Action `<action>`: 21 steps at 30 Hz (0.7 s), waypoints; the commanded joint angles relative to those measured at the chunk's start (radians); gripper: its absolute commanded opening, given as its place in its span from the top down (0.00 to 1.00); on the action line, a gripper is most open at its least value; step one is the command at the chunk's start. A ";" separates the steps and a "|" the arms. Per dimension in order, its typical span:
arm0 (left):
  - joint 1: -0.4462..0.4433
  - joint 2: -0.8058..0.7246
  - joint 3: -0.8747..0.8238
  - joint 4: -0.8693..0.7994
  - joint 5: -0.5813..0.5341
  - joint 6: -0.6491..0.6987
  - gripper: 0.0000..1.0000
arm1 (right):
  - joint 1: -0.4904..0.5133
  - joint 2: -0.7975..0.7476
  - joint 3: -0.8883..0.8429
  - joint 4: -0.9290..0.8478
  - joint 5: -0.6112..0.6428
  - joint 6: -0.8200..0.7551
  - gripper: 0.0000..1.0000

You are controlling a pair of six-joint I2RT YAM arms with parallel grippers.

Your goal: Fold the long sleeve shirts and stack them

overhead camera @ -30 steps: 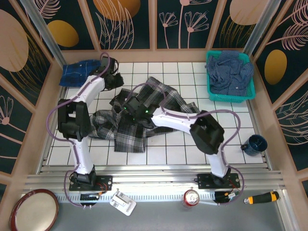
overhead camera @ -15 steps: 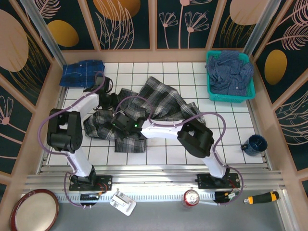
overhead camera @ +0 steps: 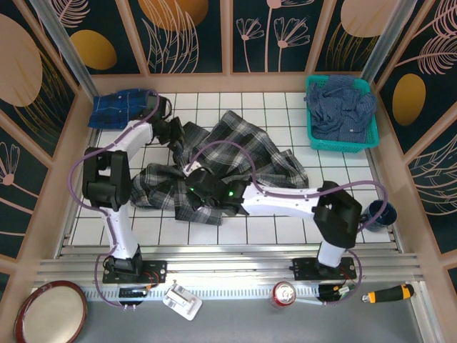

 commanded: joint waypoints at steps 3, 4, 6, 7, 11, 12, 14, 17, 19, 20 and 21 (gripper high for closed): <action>-0.001 0.151 0.300 -0.090 -0.040 -0.032 1.00 | 0.067 -0.102 -0.110 0.019 -0.034 -0.036 1.00; -0.001 0.199 0.390 -0.117 -0.052 -0.038 1.00 | 0.097 -0.132 -0.135 0.028 -0.049 -0.045 1.00; 0.000 0.308 0.587 -0.174 -0.080 -0.061 1.00 | 0.148 -0.193 -0.197 0.063 -0.114 -0.064 1.00; -0.001 0.359 0.689 -0.197 -0.085 -0.068 1.00 | 0.169 -0.210 -0.223 0.071 -0.126 -0.055 1.00; 0.008 0.558 1.036 -0.232 -0.081 -0.136 1.00 | 0.224 -0.258 -0.330 0.098 -0.157 0.022 1.00; 0.011 0.577 1.058 -0.214 -0.080 -0.164 1.00 | 0.234 -0.263 -0.350 0.102 -0.170 0.039 1.00; 0.019 0.570 1.016 -0.145 -0.063 -0.194 1.00 | 0.244 -0.269 -0.370 0.103 -0.233 0.051 0.99; 0.023 0.522 0.919 -0.088 -0.064 -0.198 0.52 | 0.252 -0.284 -0.359 0.040 -0.224 0.078 0.73; 0.023 0.494 0.905 -0.110 -0.083 -0.168 0.04 | 0.235 -0.332 -0.347 -0.004 -0.189 0.069 0.51; 0.025 0.479 0.910 -0.140 -0.106 -0.146 0.01 | 0.209 -0.369 -0.343 -0.018 -0.191 0.060 0.43; 0.027 0.462 0.913 -0.170 -0.120 -0.127 0.01 | 0.174 -0.403 -0.339 -0.023 -0.203 0.051 0.42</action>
